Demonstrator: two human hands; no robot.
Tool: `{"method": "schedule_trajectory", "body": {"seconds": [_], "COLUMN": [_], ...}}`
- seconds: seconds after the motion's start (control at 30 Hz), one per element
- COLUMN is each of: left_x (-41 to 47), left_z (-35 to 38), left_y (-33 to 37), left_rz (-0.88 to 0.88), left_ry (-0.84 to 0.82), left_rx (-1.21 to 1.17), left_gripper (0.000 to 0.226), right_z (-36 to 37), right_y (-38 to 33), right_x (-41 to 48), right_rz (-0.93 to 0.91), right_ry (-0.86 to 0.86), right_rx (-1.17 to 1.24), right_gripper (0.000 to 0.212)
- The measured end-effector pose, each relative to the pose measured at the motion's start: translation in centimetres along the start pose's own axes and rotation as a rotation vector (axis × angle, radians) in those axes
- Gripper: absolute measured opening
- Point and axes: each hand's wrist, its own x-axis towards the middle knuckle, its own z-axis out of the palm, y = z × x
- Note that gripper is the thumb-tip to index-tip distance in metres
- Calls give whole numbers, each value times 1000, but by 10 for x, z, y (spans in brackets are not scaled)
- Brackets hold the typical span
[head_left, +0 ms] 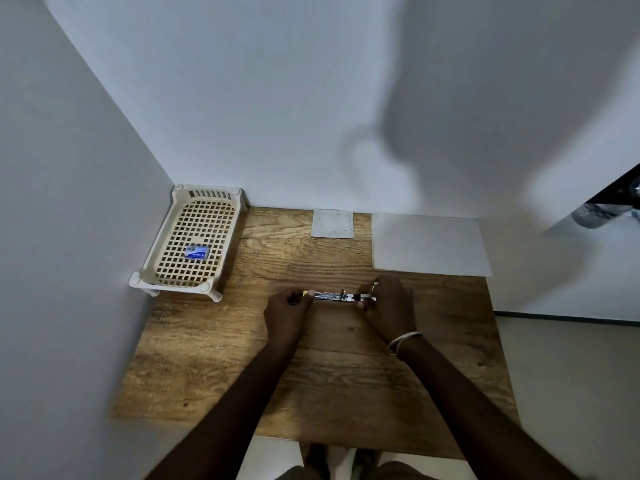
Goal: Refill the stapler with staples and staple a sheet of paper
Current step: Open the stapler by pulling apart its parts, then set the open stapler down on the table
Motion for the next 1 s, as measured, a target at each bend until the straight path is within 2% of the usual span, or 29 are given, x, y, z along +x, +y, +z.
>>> {"method": "schedule_trajectory", "body": {"seconds": [0.23, 0.6, 1.0], "left_x": [-2, 2, 12], "left_z": [-3, -5, -7], "left_y": [-14, -30, -42], "left_rz": [125, 363, 402], "left_ry": [12, -70, -118], "left_rx": [206, 465, 484], "left_gripper": [28, 28, 28], "right_z": [22, 42, 42], "right_y": [6, 15, 18], "right_x": [-4, -2, 2], "right_rz": [13, 52, 39], "right_ry": [-33, 7, -64], "right_rx": [-39, 26, -23], "right_gripper": [21, 22, 23]}}
